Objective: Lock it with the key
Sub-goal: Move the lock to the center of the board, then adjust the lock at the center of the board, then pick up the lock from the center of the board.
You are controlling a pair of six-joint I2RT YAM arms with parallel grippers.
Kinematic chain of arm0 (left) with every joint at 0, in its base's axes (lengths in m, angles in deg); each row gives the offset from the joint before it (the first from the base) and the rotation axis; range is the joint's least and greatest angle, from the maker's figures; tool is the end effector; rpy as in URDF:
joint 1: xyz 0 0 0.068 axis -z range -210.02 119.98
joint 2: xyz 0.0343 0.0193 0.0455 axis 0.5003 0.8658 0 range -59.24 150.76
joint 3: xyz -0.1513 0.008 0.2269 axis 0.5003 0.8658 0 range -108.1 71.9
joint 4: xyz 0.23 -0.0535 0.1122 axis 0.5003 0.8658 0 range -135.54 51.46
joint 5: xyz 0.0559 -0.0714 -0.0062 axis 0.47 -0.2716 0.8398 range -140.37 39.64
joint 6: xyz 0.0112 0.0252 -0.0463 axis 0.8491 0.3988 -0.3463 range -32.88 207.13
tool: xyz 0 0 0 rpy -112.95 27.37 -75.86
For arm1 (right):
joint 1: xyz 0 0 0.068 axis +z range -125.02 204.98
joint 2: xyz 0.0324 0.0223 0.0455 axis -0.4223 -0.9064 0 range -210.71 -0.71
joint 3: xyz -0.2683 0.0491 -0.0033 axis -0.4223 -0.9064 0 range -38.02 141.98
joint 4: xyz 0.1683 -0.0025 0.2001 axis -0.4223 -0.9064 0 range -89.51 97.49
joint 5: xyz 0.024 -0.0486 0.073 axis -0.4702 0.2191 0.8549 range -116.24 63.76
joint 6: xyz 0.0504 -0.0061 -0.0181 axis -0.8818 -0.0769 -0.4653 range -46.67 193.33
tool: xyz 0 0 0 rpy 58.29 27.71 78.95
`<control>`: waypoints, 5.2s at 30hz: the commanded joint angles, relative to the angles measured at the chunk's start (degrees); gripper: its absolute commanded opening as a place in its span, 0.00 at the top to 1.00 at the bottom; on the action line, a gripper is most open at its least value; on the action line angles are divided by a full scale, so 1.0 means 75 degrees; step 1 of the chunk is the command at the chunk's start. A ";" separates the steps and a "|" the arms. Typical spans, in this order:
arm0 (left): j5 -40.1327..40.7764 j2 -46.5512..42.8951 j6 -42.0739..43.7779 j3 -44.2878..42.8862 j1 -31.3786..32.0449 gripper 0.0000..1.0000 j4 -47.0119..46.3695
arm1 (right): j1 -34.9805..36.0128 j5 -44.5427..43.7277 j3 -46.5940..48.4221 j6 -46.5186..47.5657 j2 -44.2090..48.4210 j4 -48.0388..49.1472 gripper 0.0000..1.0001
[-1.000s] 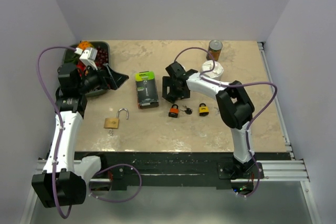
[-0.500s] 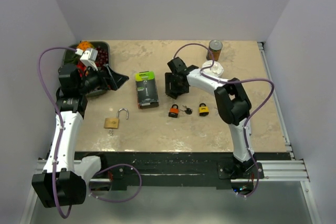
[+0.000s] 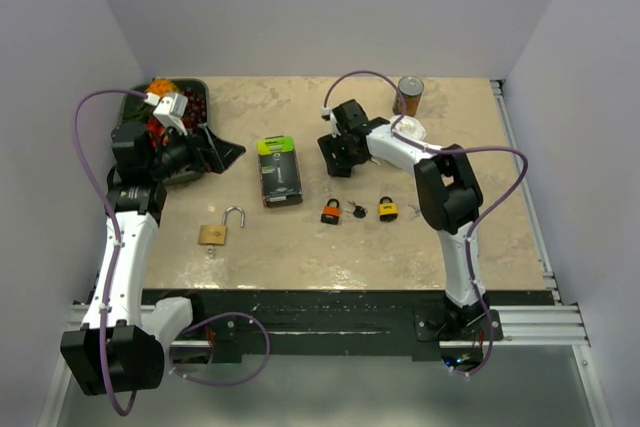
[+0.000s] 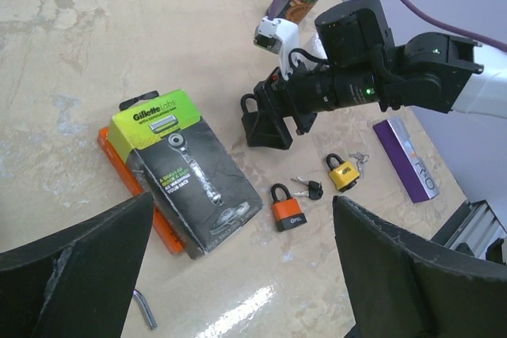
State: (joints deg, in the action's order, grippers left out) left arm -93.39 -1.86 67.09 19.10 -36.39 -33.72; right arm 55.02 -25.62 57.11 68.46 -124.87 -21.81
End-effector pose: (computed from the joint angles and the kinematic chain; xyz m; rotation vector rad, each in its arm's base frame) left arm 0.2241 0.0006 0.3479 0.1050 1.8604 -0.8585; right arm 0.4058 0.2351 0.1722 -0.5721 2.5438 0.2353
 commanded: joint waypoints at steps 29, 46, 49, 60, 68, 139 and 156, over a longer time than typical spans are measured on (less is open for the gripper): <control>0.3801 0.1816 0.6210 0.0006 -0.0006 0.04 0.5562 | -0.0010 0.0913 -0.1246 0.1153 0.4660 0.1012 0.01; 0.4822 0.3610 0.5870 0.0828 0.1165 0.01 0.4308 | -0.0010 0.1054 -0.1657 0.0883 0.4578 0.1141 0.01; 0.5045 0.3902 0.5788 0.0887 0.1400 0.01 0.4097 | -0.0021 0.1007 -0.1645 0.0930 0.4531 0.1141 0.01; 0.4848 0.3939 0.6126 0.1040 0.1494 0.01 0.3639 | -0.0010 0.0913 -0.1575 0.0988 0.4426 0.1141 0.01; 0.3721 0.3306 0.9475 0.0090 0.1471 0.01 0.5244 | -0.0021 0.1030 -0.1575 0.1140 0.4390 0.1024 0.01; 0.3146 0.0669 0.0411 -0.1796 0.0439 1.00 0.2677 | 0.1923 0.1991 -0.2257 -0.2620 0.4182 0.5066 0.03; 0.2655 0.0247 -0.2239 -0.1480 0.0439 1.00 0.2210 | 0.3283 0.0985 -0.0943 -0.3383 0.2399 0.5571 0.20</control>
State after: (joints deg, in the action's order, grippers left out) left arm -70.24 1.99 56.30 8.46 -32.63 -10.62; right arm 78.65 -13.35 45.26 43.70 -106.51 16.18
